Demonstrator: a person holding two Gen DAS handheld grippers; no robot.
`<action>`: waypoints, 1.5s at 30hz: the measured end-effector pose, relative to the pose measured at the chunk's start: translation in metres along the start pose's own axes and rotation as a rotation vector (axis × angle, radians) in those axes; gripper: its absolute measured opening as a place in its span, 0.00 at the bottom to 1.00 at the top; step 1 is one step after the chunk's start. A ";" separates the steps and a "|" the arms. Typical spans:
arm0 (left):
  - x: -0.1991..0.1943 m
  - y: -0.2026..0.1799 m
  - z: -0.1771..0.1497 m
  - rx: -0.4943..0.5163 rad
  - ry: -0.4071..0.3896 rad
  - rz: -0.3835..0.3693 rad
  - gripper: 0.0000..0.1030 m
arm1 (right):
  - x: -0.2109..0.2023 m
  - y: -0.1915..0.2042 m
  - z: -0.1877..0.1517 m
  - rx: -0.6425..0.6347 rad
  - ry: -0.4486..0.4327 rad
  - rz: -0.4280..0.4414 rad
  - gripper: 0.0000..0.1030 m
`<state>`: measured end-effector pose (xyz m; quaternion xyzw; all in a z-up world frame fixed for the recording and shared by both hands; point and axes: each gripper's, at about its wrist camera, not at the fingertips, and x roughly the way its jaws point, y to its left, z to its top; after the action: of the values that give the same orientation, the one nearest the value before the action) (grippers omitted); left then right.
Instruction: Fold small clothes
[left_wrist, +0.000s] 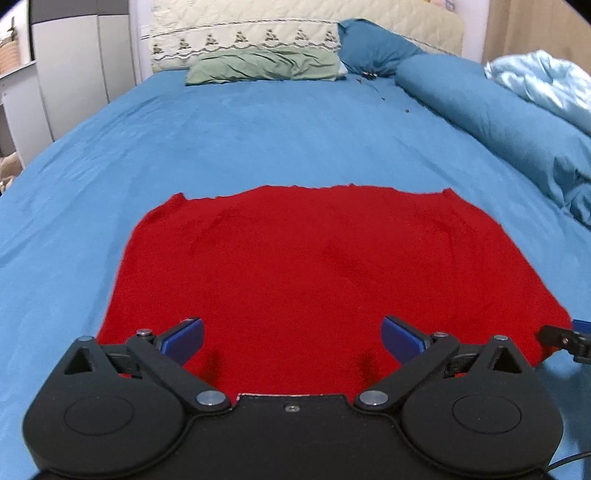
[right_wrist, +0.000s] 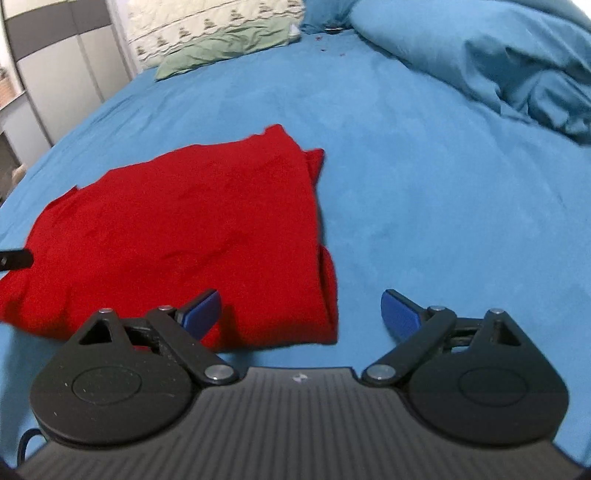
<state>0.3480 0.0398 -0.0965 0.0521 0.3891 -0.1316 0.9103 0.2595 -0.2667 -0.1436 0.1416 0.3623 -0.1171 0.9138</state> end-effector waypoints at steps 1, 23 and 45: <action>0.002 -0.003 -0.002 0.004 0.005 0.001 1.00 | 0.005 -0.001 -0.001 0.004 -0.003 0.009 1.00; 0.075 -0.021 0.003 0.018 0.145 0.054 1.00 | 0.008 0.000 0.022 0.188 0.017 0.129 0.25; -0.027 0.154 -0.076 -0.225 0.081 -0.007 0.95 | 0.087 0.362 0.019 -0.336 0.353 0.616 0.26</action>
<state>0.3203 0.2080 -0.1303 -0.0467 0.4380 -0.0880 0.8934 0.4477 0.0544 -0.1283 0.1100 0.4687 0.2497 0.8402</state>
